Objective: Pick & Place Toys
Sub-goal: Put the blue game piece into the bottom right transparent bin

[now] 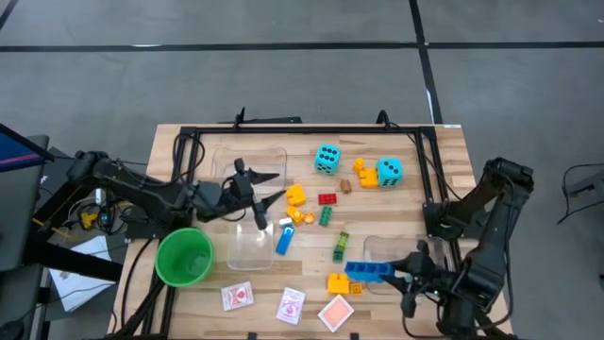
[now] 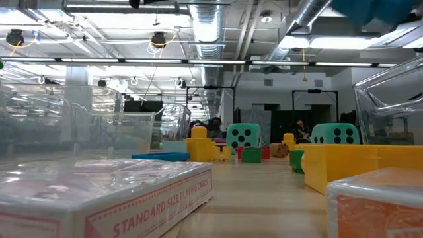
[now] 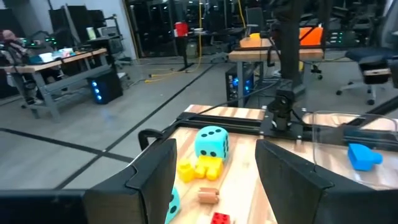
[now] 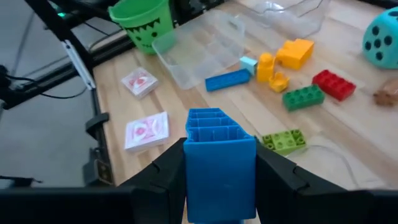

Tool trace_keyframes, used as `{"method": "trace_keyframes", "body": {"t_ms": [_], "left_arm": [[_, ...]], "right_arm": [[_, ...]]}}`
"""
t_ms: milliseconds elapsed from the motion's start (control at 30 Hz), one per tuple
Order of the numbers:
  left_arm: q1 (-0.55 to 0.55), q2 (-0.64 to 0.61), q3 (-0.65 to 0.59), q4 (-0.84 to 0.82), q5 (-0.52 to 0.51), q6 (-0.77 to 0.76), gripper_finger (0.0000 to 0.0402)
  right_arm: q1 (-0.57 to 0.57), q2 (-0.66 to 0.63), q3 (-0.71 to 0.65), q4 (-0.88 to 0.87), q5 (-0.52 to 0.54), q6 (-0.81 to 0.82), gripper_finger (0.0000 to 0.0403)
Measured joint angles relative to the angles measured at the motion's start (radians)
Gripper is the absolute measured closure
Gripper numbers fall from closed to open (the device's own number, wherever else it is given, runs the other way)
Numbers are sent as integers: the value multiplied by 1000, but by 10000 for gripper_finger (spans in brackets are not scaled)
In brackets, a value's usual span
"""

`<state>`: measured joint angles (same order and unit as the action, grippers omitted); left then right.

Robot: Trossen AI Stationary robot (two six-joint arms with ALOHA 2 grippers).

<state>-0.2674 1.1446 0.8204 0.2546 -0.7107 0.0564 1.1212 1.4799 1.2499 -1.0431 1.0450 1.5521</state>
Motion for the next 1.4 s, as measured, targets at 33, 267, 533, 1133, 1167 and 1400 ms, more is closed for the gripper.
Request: {"method": "trace_keyframes", "body": {"t_ms": [33,267,533,1133,1167,1400], "left_arm": [[8,0,0,3,14,0,189],[44,0,0,24,147,-1,189],[44,0,0,17,162,-9,189],[-53,1,0,-13,164,-38,189],[-58,1,0,-13,164,-38,189],[-75,0,0,-14,162,-57,189]], "right_arm": [[9,0,0,0,20,6,269],[45,0,0,-36,78,69,270],[22,13,0,-224,-67,219,270],[71,13,0,-430,-321,468,269],[71,13,-1,-423,-333,469,269],[2,14,-41,-423,-514,575,269]]}}
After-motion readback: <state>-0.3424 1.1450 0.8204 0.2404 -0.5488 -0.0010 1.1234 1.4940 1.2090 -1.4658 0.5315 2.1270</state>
